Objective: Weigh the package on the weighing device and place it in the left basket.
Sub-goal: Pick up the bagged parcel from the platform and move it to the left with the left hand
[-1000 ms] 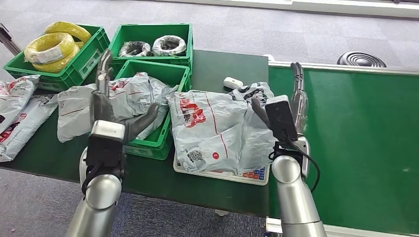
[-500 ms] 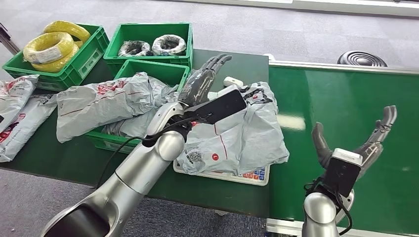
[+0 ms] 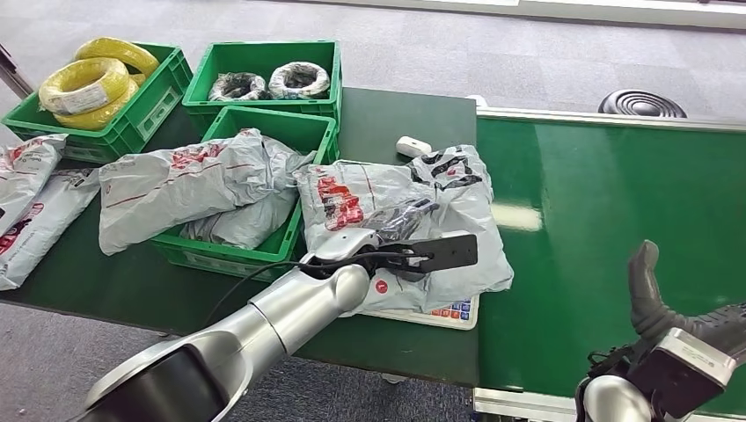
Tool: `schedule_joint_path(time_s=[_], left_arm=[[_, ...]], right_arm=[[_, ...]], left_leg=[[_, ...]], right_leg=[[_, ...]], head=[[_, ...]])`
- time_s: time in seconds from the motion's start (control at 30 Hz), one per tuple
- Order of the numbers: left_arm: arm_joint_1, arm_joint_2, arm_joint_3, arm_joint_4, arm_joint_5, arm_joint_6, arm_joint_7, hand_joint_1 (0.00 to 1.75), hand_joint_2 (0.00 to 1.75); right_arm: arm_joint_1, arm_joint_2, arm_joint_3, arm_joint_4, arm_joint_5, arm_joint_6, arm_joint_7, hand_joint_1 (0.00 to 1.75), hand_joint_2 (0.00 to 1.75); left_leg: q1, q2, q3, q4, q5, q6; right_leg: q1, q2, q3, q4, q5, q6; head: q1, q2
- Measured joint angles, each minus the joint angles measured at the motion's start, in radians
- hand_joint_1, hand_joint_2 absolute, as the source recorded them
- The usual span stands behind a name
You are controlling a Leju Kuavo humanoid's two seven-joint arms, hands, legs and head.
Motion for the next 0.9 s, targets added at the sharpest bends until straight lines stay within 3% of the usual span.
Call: schedule_joint_path(time_s=[0.13, 0.37, 0.4, 0.5, 0.53, 0.67, 0.9], left_arm=[[-0.002, 0.0, -0.018, 0.014, 0.006, -0.015, 0.006, 0.0, 1.75], [-0.014, -0.001, -0.133, 0.093, 0.006, -0.04, 0.015, 0.0, 1.75], [-0.014, -0.001, -0.136, 0.096, 0.006, -0.04, 0.015, 0.28, 1.75], [-0.016, -0.002, -0.145, 0.102, 0.002, -0.044, 0.015, 1.48, 1.75], [-0.017, -0.002, -0.15, 0.103, -0.004, -0.05, 0.015, 1.61, 1.75], [-0.021, -0.006, -0.187, 0.103, -0.014, -0.076, 0.032, 1.72, 1.75], [-0.028, -0.009, -0.234, 0.1, -0.011, 0.01, 0.018, 1.61, 1.75]], right_arm=[[0.001, 0.003, -0.003, -0.005, 0.0, 0.0, -0.004, 0.0, 1.75], [0.014, 0.026, -0.025, -0.028, 0.0, 0.0, -0.011, 0.0, 1.75], [0.014, 0.027, -0.025, -0.028, 0.0, 0.0, -0.012, 0.0, 1.75], [0.014, 0.029, -0.027, -0.031, -0.001, 0.0, -0.013, 0.0, 1.75], [0.014, 0.03, -0.028, -0.032, -0.001, 0.0, -0.013, 0.0, 1.75], [0.013, 0.033, -0.03, -0.034, 0.001, 0.0, -0.009, 0.0, 1.75], [0.009, 0.036, -0.031, -0.034, 0.026, 0.0, 0.033, 0.0, 1.75]], left_leg=[[0.0, 0.0, 0.0, 0.0, 0.0, 0.0], [0.0, 0.0, 0.0, 0.0, 0.0, 0.0], [0.0, 0.0, 0.0, 0.0, 0.0, 0.0], [0.0, 0.0, 0.0, 0.0, 0.0, 0.0], [0.0, 0.0, 0.0, 0.0, 0.0, 0.0], [0.0, -0.001, 0.001, 0.0, 0.0, 0.0], [0.0, -0.001, 0.002, 0.0, 0.0, 0.0]], right_leg=[[0.0, 0.0, 0.0, 0.0, 0.0, 0.0], [0.0, 0.0, 0.001, 0.0, 0.0, 0.0], [0.0, 0.0, 0.001, 0.0, 0.0, 0.0], [0.0, 0.0, 0.001, 0.0, 0.0, 0.0], [0.0, 0.0, 0.001, 0.0, 0.0, 0.0], [0.0, 0.0, 0.002, 0.0, 0.0, 0.0], [0.0, 0.0, 0.003, 0.0, 0.0, 0.0]], head=[[0.0, 0.0], [0.0, 0.0], [0.0, 0.0], [0.0, 0.0], [0.0, 0.0], [0.0, 0.0], [0.0, 0.0]])
